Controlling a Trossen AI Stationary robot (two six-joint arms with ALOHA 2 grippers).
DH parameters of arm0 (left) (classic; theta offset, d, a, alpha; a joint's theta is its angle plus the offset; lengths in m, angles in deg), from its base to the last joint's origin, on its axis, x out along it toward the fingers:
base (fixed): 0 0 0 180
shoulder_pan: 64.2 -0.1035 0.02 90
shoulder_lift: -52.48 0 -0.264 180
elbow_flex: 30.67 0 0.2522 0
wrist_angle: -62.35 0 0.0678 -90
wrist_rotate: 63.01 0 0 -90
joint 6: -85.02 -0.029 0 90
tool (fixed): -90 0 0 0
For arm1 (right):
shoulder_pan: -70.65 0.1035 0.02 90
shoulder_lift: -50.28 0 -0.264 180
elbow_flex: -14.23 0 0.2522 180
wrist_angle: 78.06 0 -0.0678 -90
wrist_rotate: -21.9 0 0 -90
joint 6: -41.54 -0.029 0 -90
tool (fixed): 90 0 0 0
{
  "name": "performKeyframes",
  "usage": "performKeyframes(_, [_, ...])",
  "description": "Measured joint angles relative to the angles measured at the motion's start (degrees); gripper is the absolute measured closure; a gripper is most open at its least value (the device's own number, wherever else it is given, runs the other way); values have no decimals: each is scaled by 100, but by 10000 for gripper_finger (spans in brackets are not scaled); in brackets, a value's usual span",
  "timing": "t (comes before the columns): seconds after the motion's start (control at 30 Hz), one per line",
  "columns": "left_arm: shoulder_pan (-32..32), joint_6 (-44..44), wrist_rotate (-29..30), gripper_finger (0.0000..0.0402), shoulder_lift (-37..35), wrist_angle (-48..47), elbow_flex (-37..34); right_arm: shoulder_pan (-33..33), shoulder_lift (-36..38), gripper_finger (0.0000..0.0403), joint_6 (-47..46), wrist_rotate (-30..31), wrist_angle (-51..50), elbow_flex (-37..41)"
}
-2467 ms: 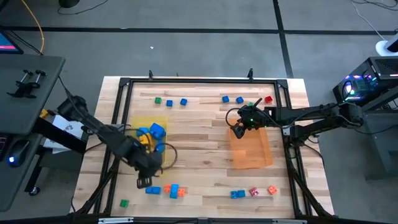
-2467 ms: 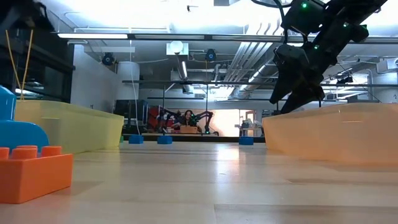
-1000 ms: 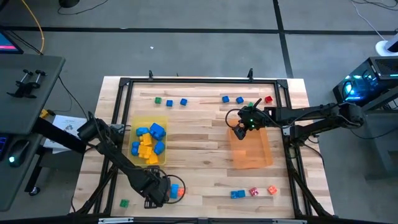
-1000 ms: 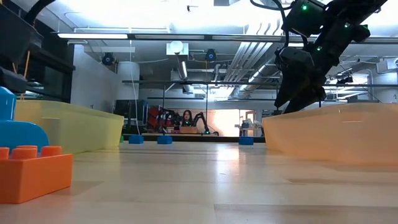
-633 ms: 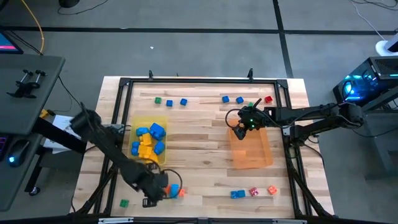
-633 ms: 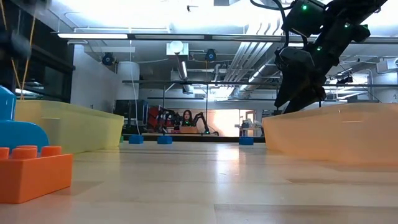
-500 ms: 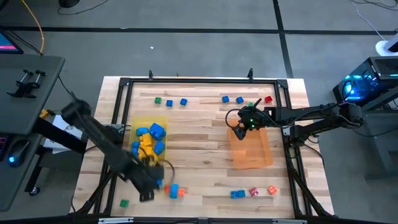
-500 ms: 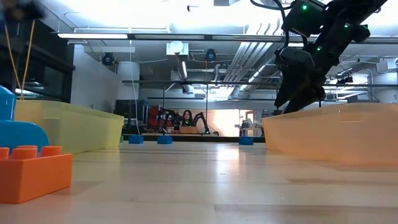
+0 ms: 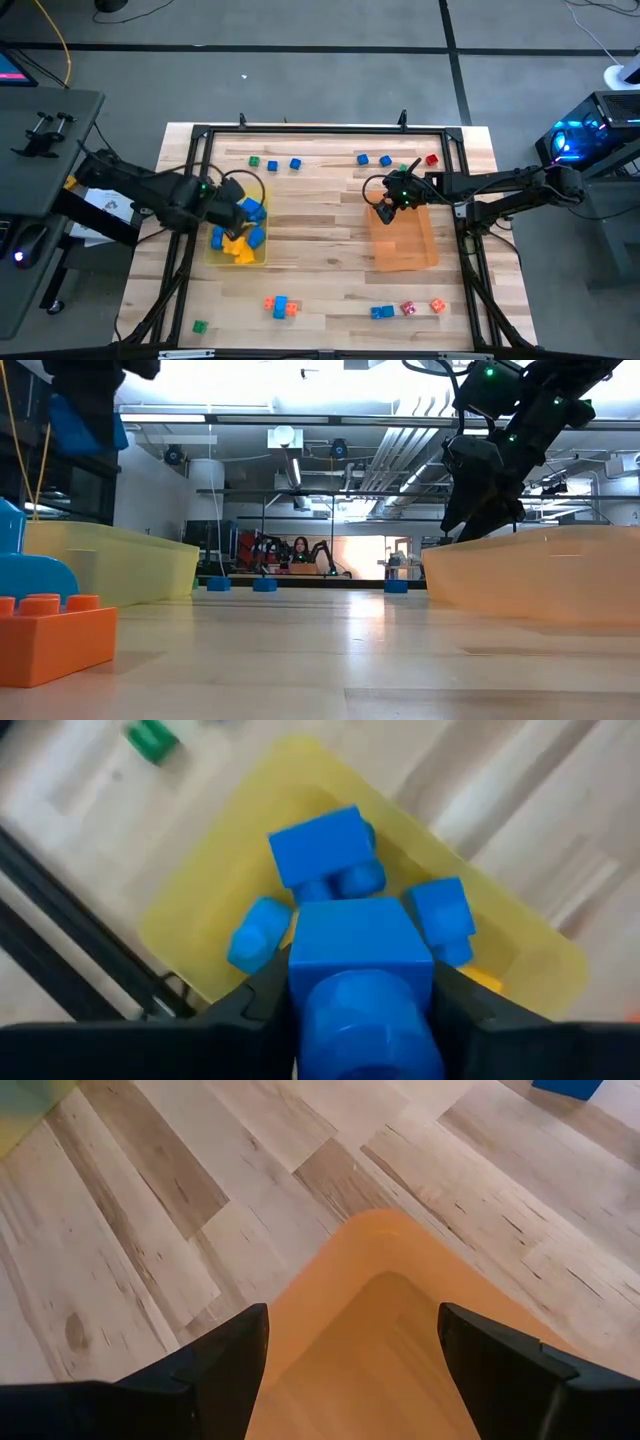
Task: Sort blocks by size
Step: Put the large blue game piece into the yellow bin
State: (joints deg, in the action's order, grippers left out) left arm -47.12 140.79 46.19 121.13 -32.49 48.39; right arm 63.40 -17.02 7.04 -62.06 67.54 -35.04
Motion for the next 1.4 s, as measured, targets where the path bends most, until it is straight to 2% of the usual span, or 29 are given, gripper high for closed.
performKeyframes(0.23, [-416, 100, -252, 173, 143, -133, 0, 1, 0, 117, 25, 2, 2, 0])
performKeyframes(0.4, [-541, 349, -687, 136, 141, 298, 0, 2, 0, 117, 98, 7, 0, 0])
performKeyframes(0.47, [-339, 540, -726, 133, 141, 1039, 0, 2, 0, 117, 94, 2, -4, 0])
performKeyframes(0.6, [374, 446, -721, 136, 286, 3160, 11, 2, 0, 117, 103, -57, -12, 0])
performKeyframes(0.67, [803, 310, -738, 138, 575, 3732, 17, 2, 0, 117, 126, -62, -26, 0])
performKeyframes(0.8, [1388, 850, -1340, 140, 1489, 3687, 4, 2, 0, 117, 228, -70, -27, 0])
performKeyframes(0.93, [1563, 2144, -2470, 140, 2402, 3880, 19, 2, 0, 117, 240, -72, -59, 0])
performKeyframes(1.0, [1578, 2619, -2805, 140, 2731, 3856, 176, 2, 0, 117, 240, -72, -62, 0])
performKeyframes(1.07, [1570, 2969, -2730, 140, 2910, 3869, 407, 2, 0, 117, 240, -74, -64, 0])
performKeyframes(1.23, [1457, 3948, -2056, 140, 3092, 3865, 911, 2, 0, 117, 283, -98, -104, 0])
performKeyframes(1.4, [1455, 4615, -2057, 140, 3408, 3372, 1153, 2, 0, 117, 501, -98, -122, 0])
